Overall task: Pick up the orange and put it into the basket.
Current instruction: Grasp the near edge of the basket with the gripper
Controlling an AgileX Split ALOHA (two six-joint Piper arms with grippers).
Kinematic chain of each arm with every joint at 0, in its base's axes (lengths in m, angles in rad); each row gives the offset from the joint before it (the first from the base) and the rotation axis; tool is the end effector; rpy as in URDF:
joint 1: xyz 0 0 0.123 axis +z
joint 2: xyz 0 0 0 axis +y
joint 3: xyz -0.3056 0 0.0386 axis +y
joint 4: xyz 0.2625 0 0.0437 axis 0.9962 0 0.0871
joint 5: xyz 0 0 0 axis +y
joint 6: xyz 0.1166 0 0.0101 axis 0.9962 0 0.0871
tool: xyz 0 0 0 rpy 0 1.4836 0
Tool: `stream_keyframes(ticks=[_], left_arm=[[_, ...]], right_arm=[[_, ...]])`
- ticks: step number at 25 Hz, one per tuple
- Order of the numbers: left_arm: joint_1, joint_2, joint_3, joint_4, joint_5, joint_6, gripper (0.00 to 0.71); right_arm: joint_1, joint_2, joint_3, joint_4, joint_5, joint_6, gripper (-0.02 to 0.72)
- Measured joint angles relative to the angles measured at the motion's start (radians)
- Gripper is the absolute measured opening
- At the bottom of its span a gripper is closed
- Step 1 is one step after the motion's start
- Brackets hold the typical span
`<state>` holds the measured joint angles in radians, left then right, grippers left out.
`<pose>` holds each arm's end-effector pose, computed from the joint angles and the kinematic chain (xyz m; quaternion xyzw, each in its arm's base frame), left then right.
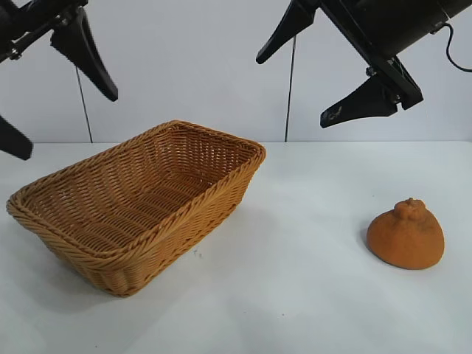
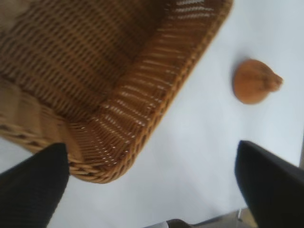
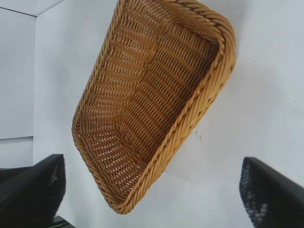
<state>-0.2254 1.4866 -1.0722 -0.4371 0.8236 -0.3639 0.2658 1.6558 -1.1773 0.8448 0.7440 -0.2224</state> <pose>0.3046 -0.1072 0.2658 -0.1767 0.9448 -0.2373 0.1406 0.3482 0.1563 0.2606 0.0123 0.9209 0.3404 0.1897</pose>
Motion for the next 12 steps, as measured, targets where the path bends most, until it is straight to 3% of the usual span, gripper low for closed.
stream_keyframes(ticks=[6,12], left_arm=[[-0.026,-0.003,0.079,0.193,-0.056,-0.385,0.673],[-0.026,0.003,0.192,0.216,-0.160,-0.522,0.673]], right_arm=[[0.000,0.000,0.000,0.000,-0.001,0.000,0.683],[0.000,0.000,0.000,-0.001,-0.007,0.000,0.683]])
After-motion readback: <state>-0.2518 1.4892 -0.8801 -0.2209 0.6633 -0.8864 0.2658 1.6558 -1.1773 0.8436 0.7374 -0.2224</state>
